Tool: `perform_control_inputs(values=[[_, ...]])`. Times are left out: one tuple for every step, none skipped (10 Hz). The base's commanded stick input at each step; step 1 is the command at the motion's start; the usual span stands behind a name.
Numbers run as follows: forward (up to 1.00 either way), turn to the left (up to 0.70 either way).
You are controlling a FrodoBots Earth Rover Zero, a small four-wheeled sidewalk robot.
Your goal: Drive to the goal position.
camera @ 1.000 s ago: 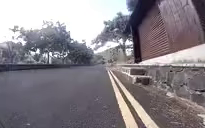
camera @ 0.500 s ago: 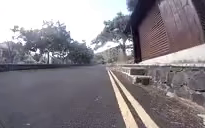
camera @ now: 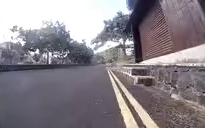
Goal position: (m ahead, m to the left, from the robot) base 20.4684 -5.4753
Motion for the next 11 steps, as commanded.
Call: perform_control_inputs(values=[[0.70, 0.00], [0.70, 0.00], [0.70, 0.00], [0.70, 0.00], [0.70, 0.00], [0.70, 0.00], [0.70, 0.00], [0.70, 0.00], [0.70, 0.35], [0.70, 0.35], [0.70, 0.00]])
